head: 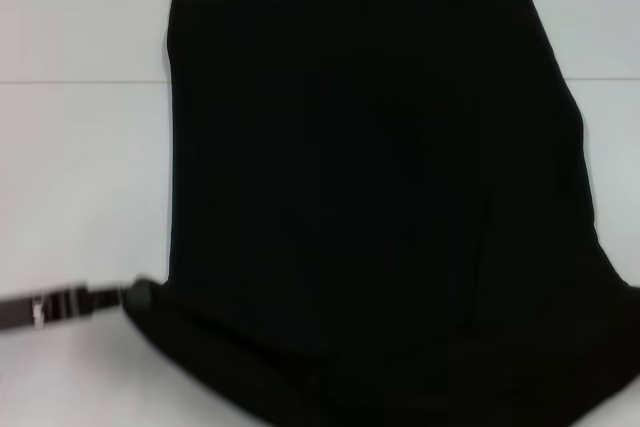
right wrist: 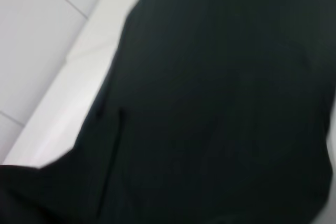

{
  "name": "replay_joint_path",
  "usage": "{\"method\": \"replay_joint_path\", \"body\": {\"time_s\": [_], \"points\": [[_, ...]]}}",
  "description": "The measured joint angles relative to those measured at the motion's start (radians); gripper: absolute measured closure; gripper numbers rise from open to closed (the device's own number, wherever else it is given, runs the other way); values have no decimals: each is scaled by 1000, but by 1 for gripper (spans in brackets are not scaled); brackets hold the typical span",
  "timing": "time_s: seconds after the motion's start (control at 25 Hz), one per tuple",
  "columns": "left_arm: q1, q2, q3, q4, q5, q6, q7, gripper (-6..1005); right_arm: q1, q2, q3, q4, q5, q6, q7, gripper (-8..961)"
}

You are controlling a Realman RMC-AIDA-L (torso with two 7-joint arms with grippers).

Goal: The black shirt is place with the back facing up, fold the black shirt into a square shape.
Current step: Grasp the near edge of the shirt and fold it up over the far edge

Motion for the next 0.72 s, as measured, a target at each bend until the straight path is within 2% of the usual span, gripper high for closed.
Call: {"method": "replay_joint_path", "body": {"time_s": [0.16, 0.32, 0.44, 0.72], "points": [[-104, 50, -15, -96, -46, -111, -10, 919, 78, -2, 53, -11, 0, 28, 11, 887], [-197, 87, -12, -202, -79, -279, 11, 917, 167, -4, 67, -8, 1, 128, 37, 888], [-267, 102, -6, -267, -87, -410, 26, 916, 233, -4, 52, 6, -4, 219, 54, 888], [-374, 109, -2, -330, -116, -648, 64, 913, 373, -3, -5, 86, -5, 486, 68, 888]]}}
